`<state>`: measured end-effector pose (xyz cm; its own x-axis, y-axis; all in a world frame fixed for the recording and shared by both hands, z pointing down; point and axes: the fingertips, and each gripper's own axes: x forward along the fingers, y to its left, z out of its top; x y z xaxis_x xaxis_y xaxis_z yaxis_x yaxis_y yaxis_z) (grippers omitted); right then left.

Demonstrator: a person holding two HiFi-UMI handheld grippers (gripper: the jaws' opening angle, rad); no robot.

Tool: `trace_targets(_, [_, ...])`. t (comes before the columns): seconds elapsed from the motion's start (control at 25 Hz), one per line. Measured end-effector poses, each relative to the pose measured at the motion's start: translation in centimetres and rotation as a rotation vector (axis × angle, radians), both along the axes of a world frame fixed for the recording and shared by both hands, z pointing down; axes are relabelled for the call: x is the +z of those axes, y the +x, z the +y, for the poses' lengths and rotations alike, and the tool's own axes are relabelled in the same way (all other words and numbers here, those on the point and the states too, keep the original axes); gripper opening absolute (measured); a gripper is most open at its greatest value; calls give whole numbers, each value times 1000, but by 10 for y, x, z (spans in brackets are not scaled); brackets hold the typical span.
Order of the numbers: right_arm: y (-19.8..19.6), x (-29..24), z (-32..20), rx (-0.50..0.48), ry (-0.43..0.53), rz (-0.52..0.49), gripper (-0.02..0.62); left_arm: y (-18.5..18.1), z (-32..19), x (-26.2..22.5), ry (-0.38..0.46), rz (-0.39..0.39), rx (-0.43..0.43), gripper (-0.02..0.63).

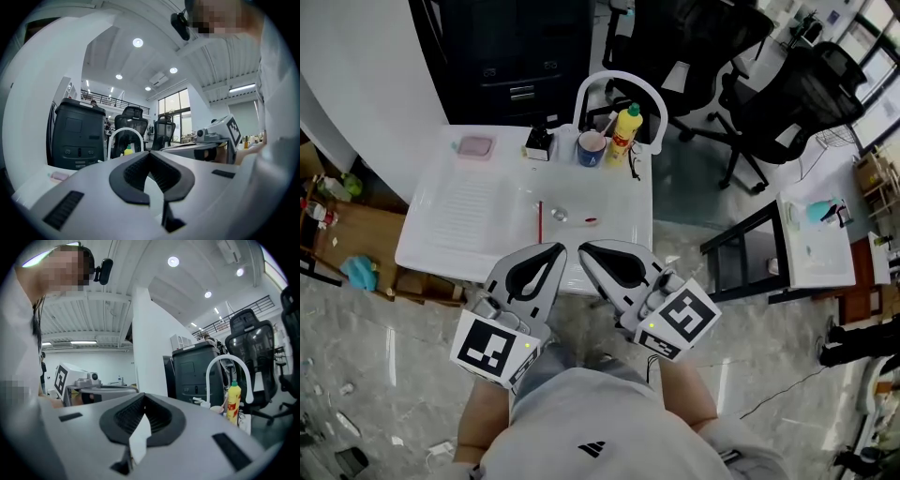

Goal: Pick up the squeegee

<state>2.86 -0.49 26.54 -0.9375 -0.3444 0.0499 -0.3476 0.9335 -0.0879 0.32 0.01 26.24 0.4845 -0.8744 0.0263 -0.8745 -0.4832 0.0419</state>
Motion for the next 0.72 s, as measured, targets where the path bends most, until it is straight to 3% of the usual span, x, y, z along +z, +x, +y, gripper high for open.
trace_targets(0.72, [-43, 13, -39, 106, -37, 35, 9, -50, -37, 16, -38, 43, 78, 9])
